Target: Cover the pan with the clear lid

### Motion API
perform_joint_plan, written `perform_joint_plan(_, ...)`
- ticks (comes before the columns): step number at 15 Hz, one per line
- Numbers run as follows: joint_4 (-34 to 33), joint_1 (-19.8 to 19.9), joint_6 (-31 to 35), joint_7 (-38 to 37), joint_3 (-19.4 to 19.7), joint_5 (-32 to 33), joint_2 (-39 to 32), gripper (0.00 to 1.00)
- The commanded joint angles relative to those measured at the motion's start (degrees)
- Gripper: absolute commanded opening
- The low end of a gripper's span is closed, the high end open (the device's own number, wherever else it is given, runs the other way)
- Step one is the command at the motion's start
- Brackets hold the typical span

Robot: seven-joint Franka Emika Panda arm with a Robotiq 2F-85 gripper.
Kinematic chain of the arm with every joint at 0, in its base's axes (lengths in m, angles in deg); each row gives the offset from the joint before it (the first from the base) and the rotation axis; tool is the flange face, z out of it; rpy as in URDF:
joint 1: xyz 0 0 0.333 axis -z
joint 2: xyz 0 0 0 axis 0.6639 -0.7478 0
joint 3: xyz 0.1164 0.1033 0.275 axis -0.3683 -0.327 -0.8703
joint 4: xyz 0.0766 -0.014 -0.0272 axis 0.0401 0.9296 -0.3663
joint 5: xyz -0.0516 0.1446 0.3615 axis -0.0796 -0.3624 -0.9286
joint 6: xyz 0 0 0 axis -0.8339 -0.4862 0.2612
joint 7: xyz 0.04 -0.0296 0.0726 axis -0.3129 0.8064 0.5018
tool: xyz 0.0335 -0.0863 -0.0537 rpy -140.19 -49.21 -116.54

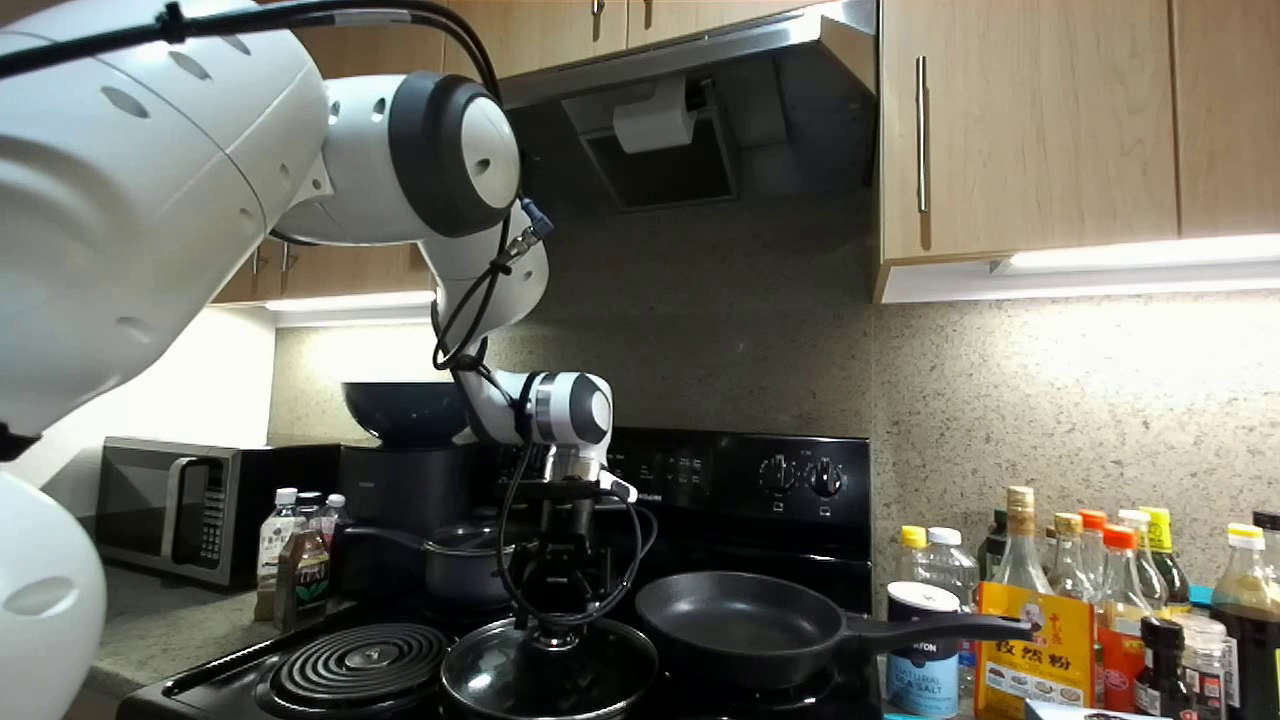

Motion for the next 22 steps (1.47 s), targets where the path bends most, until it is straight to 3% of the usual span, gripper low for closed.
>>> perform_joint_plan(1,-0.4,0.7,-2.0,0.8,-0.1,-1.8,0.5,0.74)
perform_joint_plan(7,-0.8,1.3,-2.5,1.0,0.0,-3.3,0.7,0.35)
perform_joint_plan(11,-0.4,1.3,-2.9,1.1,0.1,-3.7,1.5,0.32)
perform_joint_plan(12,-0.1,1.2,-2.8,0.8,0.1,-3.5,1.8,0.81)
perform_joint_plan(14,0.3,1.0,-2.6,0.7,0.1,-3.2,2.3,0.81)
perform_joint_plan(17,0.3,1.1,-2.7,0.7,0.2,-3.4,2.5,0.98)
perform_joint_plan(22,0.2,1.5,-2.6,1.2,0.0,-4.1,2.6,1.00)
